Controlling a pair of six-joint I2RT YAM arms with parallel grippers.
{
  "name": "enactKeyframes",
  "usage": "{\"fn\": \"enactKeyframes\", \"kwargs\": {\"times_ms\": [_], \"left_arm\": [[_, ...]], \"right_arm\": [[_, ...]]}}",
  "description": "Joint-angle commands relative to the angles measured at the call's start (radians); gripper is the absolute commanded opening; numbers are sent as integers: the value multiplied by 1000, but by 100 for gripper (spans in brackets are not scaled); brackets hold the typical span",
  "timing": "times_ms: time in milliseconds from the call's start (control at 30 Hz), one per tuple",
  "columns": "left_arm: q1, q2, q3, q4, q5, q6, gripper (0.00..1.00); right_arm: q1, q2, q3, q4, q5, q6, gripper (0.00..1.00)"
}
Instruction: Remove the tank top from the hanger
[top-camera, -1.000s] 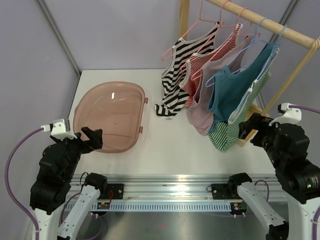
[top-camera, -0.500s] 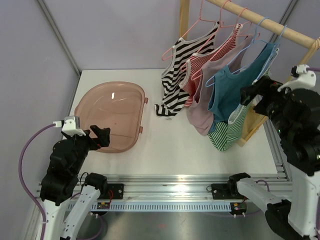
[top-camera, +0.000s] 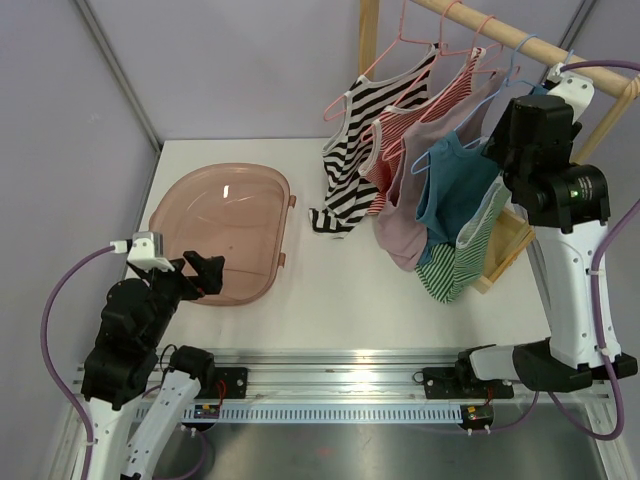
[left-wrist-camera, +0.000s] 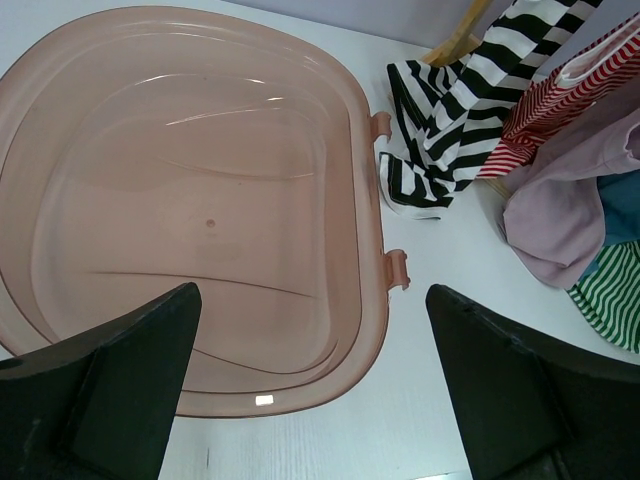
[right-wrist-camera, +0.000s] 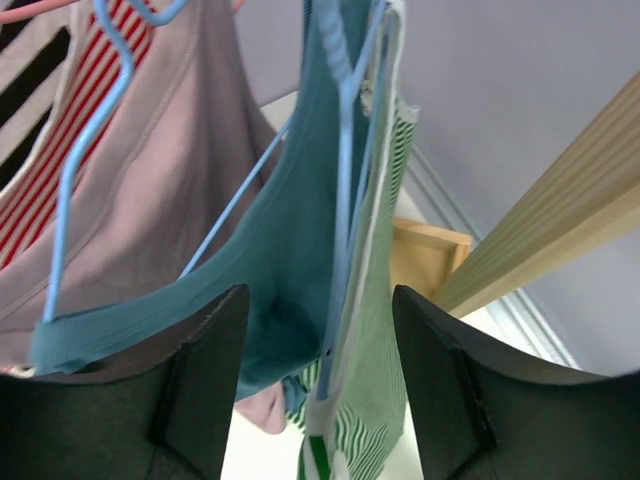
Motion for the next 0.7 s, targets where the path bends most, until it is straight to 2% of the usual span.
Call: {"fn": "enactKeyframes", "kwargs": {"times_ms": [0,133,167,200,300,500,567,667], "left_arm": [[-2,7,-3,60,41,13,99],[-2,10,-5,68,60,16,99],[-2,15,-5,68,67,16,99],[-2,18,-5,68,69,16,99],[-2,15,-5,68,67,16,99],[-2,10,-6,68,69,18,99],[-2,12,-8,68,69,16,99],[-2,12,-6,68,67,16,99]], "right_arm": [[6,13,46,32,152,-22,66],[6,23,49,52,177,-31,55],[6,29,50,54,179,-35,47],[6,32,50,52,185,-38,46],[6,46,46,46,189,-43,31],[6,43,43,52,200,-45,15],[6,38,58,54,194,-45,1],[6,46,96,56,188,-57,0]]}}
